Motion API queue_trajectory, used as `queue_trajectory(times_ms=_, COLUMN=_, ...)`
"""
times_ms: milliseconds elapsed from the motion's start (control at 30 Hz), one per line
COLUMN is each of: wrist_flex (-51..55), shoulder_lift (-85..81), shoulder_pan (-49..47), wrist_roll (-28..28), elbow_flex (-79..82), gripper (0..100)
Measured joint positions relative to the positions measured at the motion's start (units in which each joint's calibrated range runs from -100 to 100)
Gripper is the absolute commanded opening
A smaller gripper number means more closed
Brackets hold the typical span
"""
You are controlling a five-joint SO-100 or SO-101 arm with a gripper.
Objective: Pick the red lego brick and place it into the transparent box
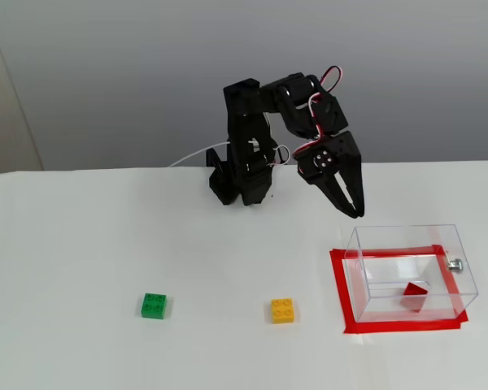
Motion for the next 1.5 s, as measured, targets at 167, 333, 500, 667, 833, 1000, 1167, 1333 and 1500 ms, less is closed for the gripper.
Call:
queue_trajectory(times_ms=167, wrist_flex=0.0, shoulder_lift=-3.89, shoulder_pan=5.98, wrist_roll=-0.29, elbow_flex=0.0, gripper=2)
queue_trajectory(times_ms=333, wrist_flex=0.09, shoulder_lift=-6.85, shoulder_pan=12.07, wrist_roll=-5.08, elbow_flex=0.0, gripper=2)
queue_trajectory(times_ms=500, wrist_flex=0.09, shoulder_lift=-9.81, shoulder_pan=17.63, wrist_roll=-6.79, elbow_flex=0.26, gripper=2)
queue_trajectory(times_ms=667, wrist_flex=0.09, shoulder_lift=-16.24, shoulder_pan=22.65, wrist_roll=-6.79, elbow_flex=7.68, gripper=2)
queue_trajectory(times_ms=833, wrist_flex=0.09, shoulder_lift=-26.05, shoulder_pan=26.07, wrist_roll=-6.79, elbow_flex=19.42, gripper=2)
queue_trajectory(times_ms=1000, wrist_flex=0.09, shoulder_lift=-36.87, shoulder_pan=28.1, wrist_roll=-6.79, elbow_flex=32.22, gripper=2)
queue_trajectory(times_ms=1167, wrist_flex=0.09, shoulder_lift=-47.86, shoulder_pan=27.99, wrist_roll=-6.74, elbow_flex=42.63, gripper=2)
queue_trajectory(times_ms=1333, wrist_flex=0.09, shoulder_lift=-55.22, shoulder_pan=27.99, wrist_roll=-6.25, elbow_flex=50.93, gripper=2)
queue_trajectory(times_ms=1500, wrist_flex=0.09, shoulder_lift=-60.47, shoulder_pan=27.88, wrist_roll=-6.25, elbow_flex=60.28, gripper=2)
